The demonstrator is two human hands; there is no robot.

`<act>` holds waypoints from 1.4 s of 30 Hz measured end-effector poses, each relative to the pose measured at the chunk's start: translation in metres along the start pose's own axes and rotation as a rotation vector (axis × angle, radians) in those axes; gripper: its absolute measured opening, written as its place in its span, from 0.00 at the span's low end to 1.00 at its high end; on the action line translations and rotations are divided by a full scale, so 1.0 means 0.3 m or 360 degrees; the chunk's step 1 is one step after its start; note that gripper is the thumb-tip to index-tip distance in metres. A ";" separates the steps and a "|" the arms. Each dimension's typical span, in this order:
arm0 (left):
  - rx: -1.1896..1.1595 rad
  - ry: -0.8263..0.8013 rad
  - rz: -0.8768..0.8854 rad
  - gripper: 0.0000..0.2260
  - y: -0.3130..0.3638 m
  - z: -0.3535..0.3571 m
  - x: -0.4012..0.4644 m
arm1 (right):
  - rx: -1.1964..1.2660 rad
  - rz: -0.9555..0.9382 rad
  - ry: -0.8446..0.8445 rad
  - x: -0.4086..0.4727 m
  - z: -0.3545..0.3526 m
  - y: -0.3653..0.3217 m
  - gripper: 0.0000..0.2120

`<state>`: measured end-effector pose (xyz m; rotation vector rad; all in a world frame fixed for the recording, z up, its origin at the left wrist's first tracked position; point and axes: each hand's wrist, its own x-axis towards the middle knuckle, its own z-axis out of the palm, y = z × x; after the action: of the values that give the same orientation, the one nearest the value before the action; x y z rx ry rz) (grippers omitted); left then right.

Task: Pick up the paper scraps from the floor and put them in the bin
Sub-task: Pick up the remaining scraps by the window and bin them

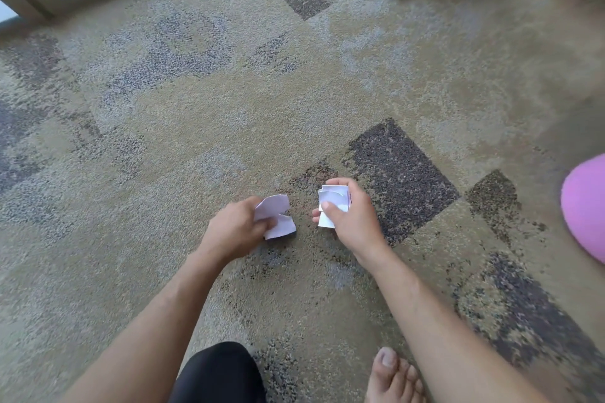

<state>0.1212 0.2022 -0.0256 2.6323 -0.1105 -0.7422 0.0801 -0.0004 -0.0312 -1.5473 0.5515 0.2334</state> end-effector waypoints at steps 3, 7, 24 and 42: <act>-0.0564 -0.0061 0.0035 0.08 0.069 -0.007 -0.006 | 0.0128 0.0021 0.0079 -0.011 -0.041 -0.011 0.12; -0.0822 0.0001 0.0055 0.12 0.204 0.004 -0.011 | 0.0270 0.0033 0.0163 -0.031 -0.118 -0.040 0.11; -0.0104 -0.0346 0.0194 0.23 0.468 0.588 -0.430 | 0.0695 -0.0054 0.0852 -0.431 -0.586 -0.450 0.16; -0.1300 -0.0542 0.0560 0.18 1.867 -0.174 -0.508 | 0.1058 0.0210 0.1379 -0.736 -1.250 -0.745 0.10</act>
<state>0.0356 -0.2648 0.3125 1.6498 -0.2872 -0.8671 -0.0732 -0.3316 0.2946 -0.8973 1.2610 -0.5146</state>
